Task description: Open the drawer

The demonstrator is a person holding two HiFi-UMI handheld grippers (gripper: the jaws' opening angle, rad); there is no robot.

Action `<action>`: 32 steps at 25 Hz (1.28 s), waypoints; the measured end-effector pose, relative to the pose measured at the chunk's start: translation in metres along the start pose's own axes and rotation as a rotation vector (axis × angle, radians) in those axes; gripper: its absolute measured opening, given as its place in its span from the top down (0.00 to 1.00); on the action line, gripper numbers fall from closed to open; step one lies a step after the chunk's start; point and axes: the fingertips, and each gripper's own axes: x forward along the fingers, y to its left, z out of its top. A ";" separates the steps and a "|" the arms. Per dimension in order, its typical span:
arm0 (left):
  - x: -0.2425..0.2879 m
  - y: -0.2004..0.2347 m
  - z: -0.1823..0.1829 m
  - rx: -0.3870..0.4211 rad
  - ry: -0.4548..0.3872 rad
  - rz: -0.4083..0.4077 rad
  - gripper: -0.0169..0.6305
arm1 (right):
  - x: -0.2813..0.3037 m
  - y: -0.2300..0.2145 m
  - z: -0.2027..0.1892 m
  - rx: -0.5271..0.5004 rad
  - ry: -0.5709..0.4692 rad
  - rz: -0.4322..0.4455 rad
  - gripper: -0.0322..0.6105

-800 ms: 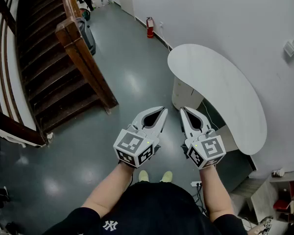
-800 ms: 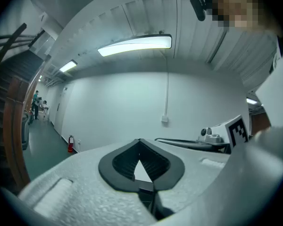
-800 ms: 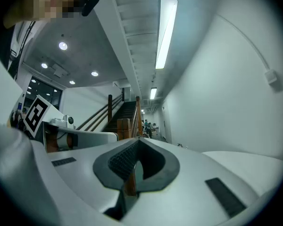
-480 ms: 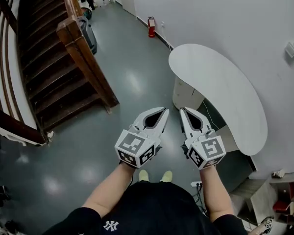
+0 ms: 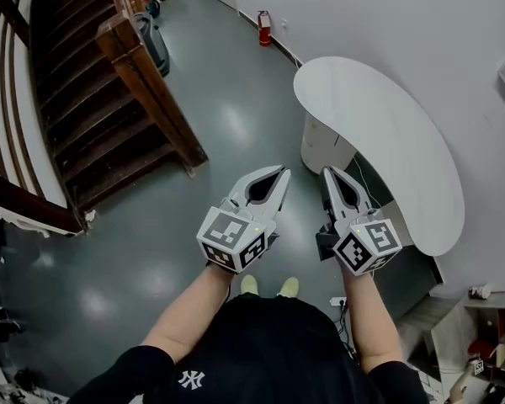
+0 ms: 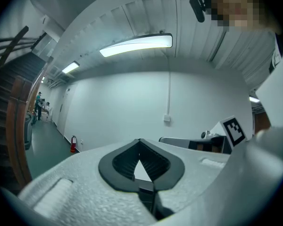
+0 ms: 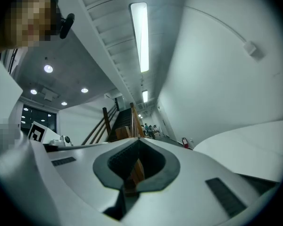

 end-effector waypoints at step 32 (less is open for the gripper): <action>0.159 0.113 -0.044 0.000 0.052 -0.074 0.96 | 0.136 -0.125 -0.048 0.038 0.069 -0.127 0.93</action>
